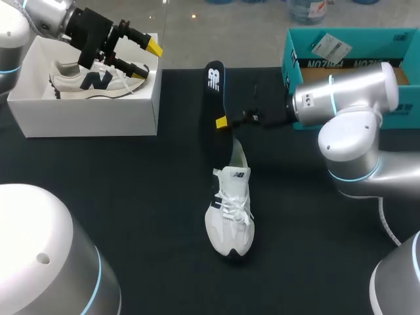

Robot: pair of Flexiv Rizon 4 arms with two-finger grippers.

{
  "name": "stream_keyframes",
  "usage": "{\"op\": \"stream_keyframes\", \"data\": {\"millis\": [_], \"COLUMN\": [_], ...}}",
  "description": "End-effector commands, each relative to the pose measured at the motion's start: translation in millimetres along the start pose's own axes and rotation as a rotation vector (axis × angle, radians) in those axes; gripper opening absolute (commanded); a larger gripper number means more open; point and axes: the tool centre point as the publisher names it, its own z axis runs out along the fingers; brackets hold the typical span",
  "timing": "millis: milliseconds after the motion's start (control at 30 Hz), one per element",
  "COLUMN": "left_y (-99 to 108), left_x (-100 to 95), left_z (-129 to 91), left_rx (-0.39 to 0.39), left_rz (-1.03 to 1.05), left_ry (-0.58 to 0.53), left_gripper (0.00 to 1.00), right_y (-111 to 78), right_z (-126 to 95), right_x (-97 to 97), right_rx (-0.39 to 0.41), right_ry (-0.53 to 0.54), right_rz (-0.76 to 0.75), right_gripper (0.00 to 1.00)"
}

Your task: Take the shoe out of the shoebox, open the shoe tongue, remove and reinsert the insole, then place the shoe into the shoebox

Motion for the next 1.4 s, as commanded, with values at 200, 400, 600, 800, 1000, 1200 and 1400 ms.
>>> {"op": "stream_keyframes", "data": {"millis": [200,400,600,800,1000,1200,1400], "left_y": [0.7,0.7,0.7,0.7,0.7,0.7,0.7], "left_x": [0.0,0.0,0.0,0.0,0.0,0.0,0.0], "left_z": [-0.3,-0.3,-0.3,-0.3,-0.3,-0.3,-0.3], "left_rx": [0.003,0.003,0.003,0.003,0.003,0.003,0.003], "left_rz": [0.001,0.001,0.001,0.001,0.001,0.001,0.001], "left_ry": [0.003,0.003,0.003,0.003,0.003,0.003,0.003], "left_gripper": [1.00,1.00,1.00,1.00,1.00,1.00,1.00], "right_y": [-9.9,-0.9,0.2,-9.2,-17.5,-20.2,-22.2], "right_z": [4.4,-11.4,-42.9,-70.8,-91.9,-104.3,-101.6], "right_x": [2.8,9.5,12.7,8.3,3.7,-2.0,-6.4], "right_rx": [-0.010,-0.041,-0.117,-0.161,-0.157,-0.152,-0.154], "right_ry": [0.001,-0.020,-0.048,-0.076,-0.093,-0.096,-0.087], "right_rz": [0.007,-0.028,-0.051,-0.051,-0.043,-0.040,-0.039], "right_gripper": [0.00,0.00,0.00,0.00,0.00,0.00,0.00]}}
